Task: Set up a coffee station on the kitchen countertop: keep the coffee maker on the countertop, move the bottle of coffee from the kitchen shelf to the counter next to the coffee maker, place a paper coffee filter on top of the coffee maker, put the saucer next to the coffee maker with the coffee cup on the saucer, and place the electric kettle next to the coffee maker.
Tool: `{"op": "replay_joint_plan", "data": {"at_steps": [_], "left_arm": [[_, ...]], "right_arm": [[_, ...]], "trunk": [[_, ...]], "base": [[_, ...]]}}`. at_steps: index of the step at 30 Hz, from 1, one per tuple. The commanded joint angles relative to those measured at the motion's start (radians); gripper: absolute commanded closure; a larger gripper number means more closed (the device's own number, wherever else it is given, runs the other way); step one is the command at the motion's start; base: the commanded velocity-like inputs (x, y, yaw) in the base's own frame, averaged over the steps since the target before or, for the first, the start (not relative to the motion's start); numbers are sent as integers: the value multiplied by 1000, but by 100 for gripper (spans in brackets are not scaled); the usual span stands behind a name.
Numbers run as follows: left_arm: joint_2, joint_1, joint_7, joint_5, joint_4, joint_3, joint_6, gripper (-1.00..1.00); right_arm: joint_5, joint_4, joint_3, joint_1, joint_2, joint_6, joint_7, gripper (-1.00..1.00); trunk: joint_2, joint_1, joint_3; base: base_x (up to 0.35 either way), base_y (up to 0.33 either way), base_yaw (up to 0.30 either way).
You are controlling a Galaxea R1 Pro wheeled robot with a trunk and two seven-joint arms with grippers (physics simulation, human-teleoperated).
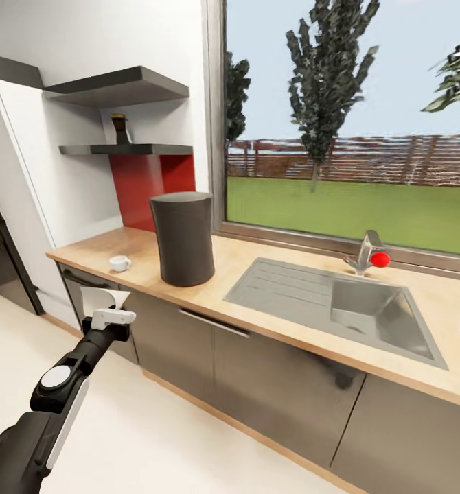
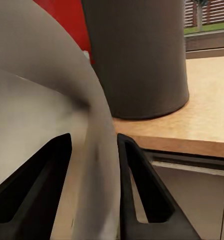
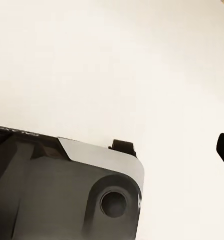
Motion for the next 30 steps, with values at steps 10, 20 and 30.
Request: {"op": "replay_joint_plan", "data": {"at_steps": [10, 20, 30], "left_arm": [[0, -1, -7, -4, -1, 3, 5, 100], [0, -1, -7, -4, -1, 3, 5, 100], [0, -1, -7, -4, -1, 3, 5, 100]], "right_arm": [[0, 0, 2, -1, 0, -4, 0, -100], [0, 0, 2, -1, 0, -3, 0, -100], [1, 0, 2, -1, -1, -3, 0, -100]], "trunk": [[-1, 1, -1], [-1, 1, -1], [-1, 1, -1]], "base": [[281, 199, 228], [254, 228, 214], [235, 244, 12]]}}
